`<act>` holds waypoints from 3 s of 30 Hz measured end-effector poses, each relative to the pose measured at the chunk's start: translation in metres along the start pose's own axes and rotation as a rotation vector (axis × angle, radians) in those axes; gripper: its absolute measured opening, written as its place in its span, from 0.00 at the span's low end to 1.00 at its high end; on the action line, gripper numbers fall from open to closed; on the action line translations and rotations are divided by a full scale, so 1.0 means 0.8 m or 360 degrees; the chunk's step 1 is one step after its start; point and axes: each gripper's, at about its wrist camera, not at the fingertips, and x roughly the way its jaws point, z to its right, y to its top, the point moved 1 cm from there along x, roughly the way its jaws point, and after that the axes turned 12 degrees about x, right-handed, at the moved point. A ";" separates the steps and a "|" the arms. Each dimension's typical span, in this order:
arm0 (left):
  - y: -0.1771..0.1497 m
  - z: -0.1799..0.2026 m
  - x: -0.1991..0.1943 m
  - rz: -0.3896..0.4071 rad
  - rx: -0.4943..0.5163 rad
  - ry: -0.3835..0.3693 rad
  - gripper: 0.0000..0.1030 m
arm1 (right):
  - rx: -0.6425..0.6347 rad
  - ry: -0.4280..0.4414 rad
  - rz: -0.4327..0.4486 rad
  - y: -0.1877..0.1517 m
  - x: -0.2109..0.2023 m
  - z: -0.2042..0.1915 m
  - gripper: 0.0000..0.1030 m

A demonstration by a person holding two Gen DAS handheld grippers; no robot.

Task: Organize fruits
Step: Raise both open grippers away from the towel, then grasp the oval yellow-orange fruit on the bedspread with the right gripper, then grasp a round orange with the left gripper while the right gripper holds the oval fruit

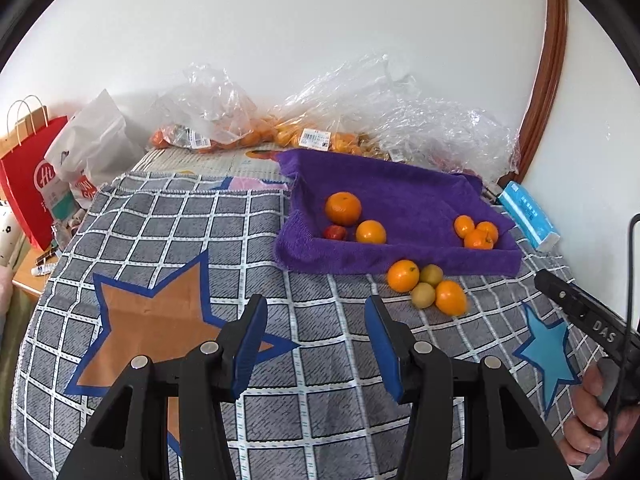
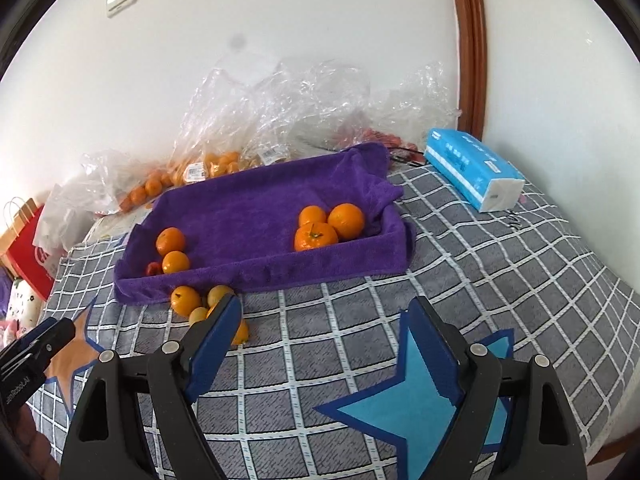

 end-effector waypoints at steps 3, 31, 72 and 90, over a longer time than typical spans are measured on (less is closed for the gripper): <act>-0.002 -0.007 0.014 -0.0070 0.0021 0.0013 0.47 | -0.0018 0.0050 -0.0034 -0.004 0.005 -0.007 0.82; -0.034 -0.046 0.076 -0.0200 -0.0028 -0.0056 0.65 | -0.0232 0.0289 -0.0337 -0.042 0.105 -0.061 0.42; -0.034 -0.046 0.074 -0.0198 -0.0046 -0.0130 0.74 | -0.0356 0.0037 -0.0302 -0.050 0.102 -0.038 0.31; -0.026 -0.017 0.053 -0.0148 -0.0028 -0.0259 0.71 | -0.0316 0.0060 -0.0191 -0.044 0.078 -0.015 0.31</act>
